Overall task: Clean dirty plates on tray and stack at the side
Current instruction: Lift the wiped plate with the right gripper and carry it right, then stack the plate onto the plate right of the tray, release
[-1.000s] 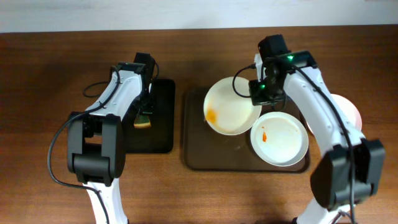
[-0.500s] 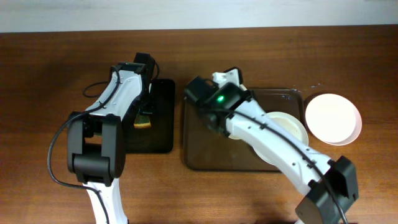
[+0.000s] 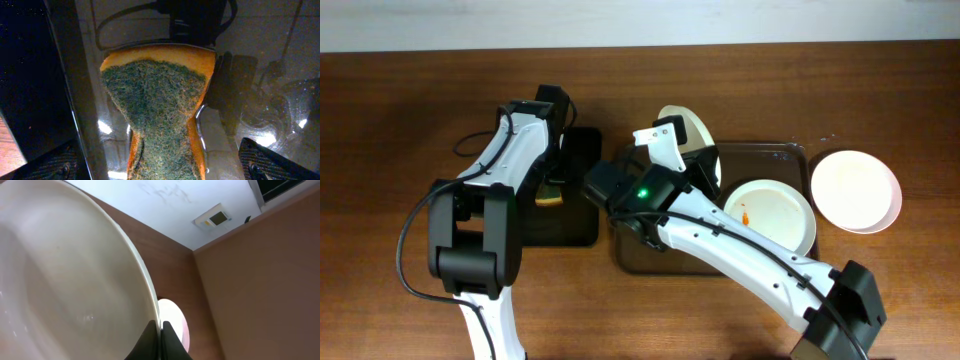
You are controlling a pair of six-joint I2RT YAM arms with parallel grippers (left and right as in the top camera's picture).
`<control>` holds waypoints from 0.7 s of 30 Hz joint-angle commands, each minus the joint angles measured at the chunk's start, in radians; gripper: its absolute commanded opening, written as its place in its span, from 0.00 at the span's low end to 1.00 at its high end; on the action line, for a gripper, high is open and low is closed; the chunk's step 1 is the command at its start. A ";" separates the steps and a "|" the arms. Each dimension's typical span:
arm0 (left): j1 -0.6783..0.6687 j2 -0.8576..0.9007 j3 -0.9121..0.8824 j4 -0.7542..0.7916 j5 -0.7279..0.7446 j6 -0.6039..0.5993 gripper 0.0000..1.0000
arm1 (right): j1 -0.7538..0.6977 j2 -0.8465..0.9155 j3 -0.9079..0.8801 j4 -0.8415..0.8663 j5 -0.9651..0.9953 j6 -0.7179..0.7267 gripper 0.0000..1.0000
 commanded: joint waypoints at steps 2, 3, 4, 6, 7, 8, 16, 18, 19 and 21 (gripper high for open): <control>0.002 0.004 -0.008 0.000 0.007 -0.002 1.00 | -0.027 -0.023 -0.005 0.019 -0.013 0.033 0.04; 0.002 0.004 -0.008 -0.001 0.007 -0.002 1.00 | -0.045 -0.023 -0.005 0.043 -0.088 0.033 0.04; 0.002 0.004 -0.008 0.000 0.007 -0.002 1.00 | -0.057 -0.023 -0.005 0.048 -0.124 0.033 0.04; 0.002 0.004 -0.008 -0.001 0.007 -0.002 1.00 | -0.104 -0.023 -0.004 0.047 -0.218 0.070 0.04; 0.002 0.004 -0.008 -0.001 0.007 -0.002 1.00 | -0.141 -0.024 -0.004 0.054 -0.284 0.101 0.04; 0.002 0.004 -0.008 0.000 0.007 -0.002 1.00 | -0.169 -0.024 -0.004 0.064 -0.333 0.100 0.04; 0.002 0.004 -0.008 -0.001 0.007 -0.002 1.00 | -0.668 -0.024 -0.004 0.265 -1.171 -0.309 0.04; 0.002 0.004 -0.008 0.000 0.007 -0.002 1.00 | -0.833 -0.024 -0.004 0.271 -1.307 -0.362 0.04; 0.002 0.004 -0.008 0.000 0.007 -0.002 1.00 | -0.925 -0.024 -0.004 0.272 -1.360 -0.385 0.04; 0.002 0.004 -0.008 0.000 0.007 -0.002 1.00 | -1.092 -0.024 -0.004 0.268 -1.388 -0.395 0.04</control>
